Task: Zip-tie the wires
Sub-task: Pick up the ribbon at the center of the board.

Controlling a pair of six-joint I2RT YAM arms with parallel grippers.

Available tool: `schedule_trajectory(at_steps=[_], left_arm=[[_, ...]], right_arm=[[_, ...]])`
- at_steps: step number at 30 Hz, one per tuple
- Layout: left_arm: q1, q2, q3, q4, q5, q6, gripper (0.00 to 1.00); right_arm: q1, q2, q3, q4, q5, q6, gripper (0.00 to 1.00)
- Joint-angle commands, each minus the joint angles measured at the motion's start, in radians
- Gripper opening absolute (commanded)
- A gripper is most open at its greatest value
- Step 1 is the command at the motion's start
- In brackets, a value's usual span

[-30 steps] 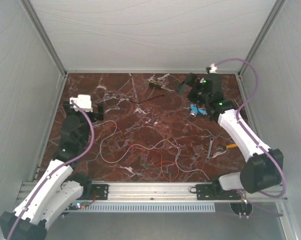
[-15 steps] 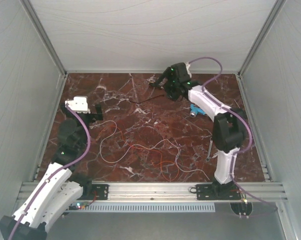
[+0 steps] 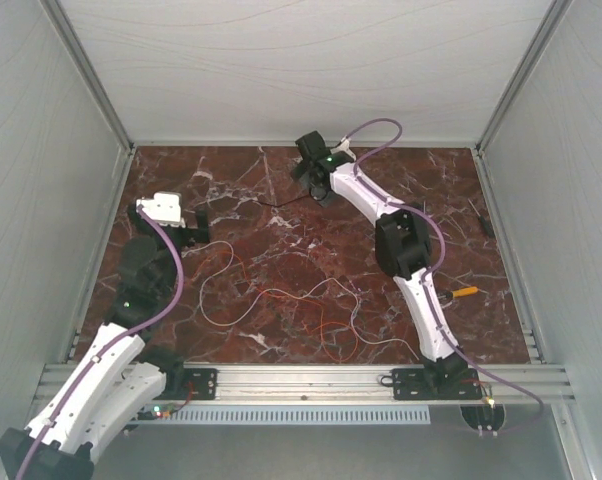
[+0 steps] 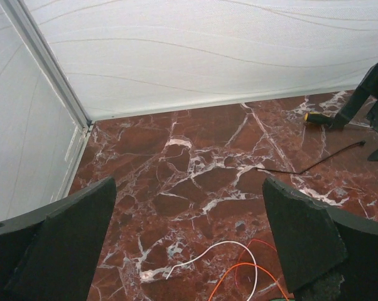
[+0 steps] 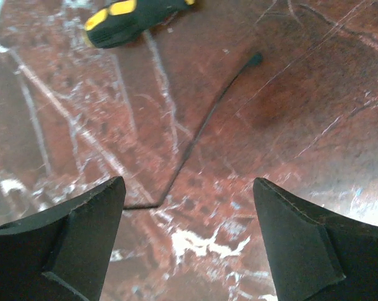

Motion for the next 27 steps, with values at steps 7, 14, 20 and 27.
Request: schedule_trajectory(at_steps=[7,14,20,27], left_arm=[[0.004,-0.001,0.033,0.016,0.048,-0.014,1.00],[0.004,0.000,0.035,0.011,0.059,-0.011,1.00],[0.004,-0.001,0.034,0.009,0.063,-0.010,1.00],[0.004,-0.002,0.033,0.007,0.065,-0.001,1.00]], right_arm=[[0.012,0.153,0.156,-0.022,0.174,-0.015,0.60],[0.027,0.253,0.232,-0.051,0.254,-0.094,0.51],[0.055,0.296,0.252,0.010,0.330,-0.221,0.42],[0.082,0.296,0.231,-0.017,0.467,-0.350,0.23]])
